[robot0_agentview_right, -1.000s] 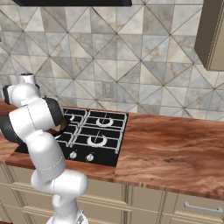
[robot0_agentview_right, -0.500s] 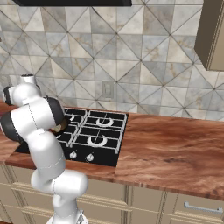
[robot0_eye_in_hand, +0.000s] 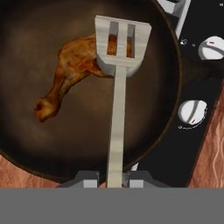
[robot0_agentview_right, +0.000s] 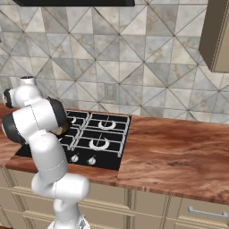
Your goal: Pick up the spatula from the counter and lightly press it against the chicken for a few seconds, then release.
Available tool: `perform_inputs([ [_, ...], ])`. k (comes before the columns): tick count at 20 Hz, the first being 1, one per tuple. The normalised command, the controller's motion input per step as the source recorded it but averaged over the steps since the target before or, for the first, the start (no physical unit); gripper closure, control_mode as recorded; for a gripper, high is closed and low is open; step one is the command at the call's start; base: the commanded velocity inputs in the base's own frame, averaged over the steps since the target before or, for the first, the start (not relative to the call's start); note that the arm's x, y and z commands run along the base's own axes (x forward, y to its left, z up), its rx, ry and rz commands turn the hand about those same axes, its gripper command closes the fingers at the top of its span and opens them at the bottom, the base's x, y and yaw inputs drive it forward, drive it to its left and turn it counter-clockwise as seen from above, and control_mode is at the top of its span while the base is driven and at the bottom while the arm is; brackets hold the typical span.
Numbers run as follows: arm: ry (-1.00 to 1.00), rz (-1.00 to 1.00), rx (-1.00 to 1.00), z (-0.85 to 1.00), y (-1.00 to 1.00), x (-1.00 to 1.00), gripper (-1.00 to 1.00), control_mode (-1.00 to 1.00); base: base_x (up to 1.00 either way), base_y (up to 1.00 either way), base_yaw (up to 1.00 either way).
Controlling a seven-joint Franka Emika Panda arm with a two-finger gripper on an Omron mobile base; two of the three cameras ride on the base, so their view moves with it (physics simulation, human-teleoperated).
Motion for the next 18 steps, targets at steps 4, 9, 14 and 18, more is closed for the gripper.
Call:
perform_inputs([
  [4, 0.0, 0.0, 0.0, -0.1, 0.04, 0.02, 1.0, -1.0, 0.0, 0.0, 0.0],
  [9, 0.0, 0.0, 0.0, -0.1, 0.01, 0.01, 1.0, -1.0, 0.0, 0.0, 0.0],
  [14, 0.0, 0.0, 0.0, -0.1, 0.01, 0.01, 1.0, -1.0, 0.0, 0.0, 0.0],
  [18, 0.0, 0.0, 0.0, -0.09, 0.0, 0.0, 1.0, -1.0, 0.0, 0.0, 0.0],
])
